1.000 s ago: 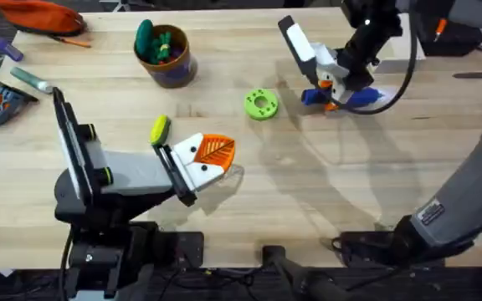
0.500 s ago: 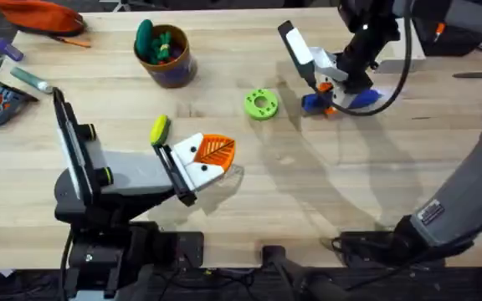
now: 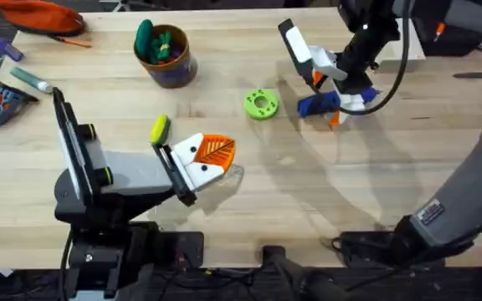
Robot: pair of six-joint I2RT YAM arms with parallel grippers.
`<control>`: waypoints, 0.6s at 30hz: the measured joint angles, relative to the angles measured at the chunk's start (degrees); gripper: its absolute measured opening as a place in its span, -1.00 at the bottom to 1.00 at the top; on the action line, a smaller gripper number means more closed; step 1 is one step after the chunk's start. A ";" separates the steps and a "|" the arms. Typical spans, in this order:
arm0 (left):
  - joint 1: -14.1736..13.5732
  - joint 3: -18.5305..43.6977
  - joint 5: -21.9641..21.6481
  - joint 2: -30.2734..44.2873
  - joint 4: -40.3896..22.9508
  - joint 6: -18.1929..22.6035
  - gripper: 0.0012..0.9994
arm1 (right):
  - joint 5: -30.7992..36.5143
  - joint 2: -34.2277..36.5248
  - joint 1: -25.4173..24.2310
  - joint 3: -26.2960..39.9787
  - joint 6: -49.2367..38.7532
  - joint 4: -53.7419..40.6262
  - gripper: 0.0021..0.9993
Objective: Pick up the gripper from the table and insert it into the empty holder that is missing its gripper. Then pick up a screw, insert it into the mounting hole, and use the screwdriver to tighten it. Finally, clean up the table by picking up the vegetable and placing it into the bucket.
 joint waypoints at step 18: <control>0.00 0.00 0.00 -0.02 0.00 0.00 -0.99 | -3.37 -15.01 2.55 12.87 17.64 -3.45 0.99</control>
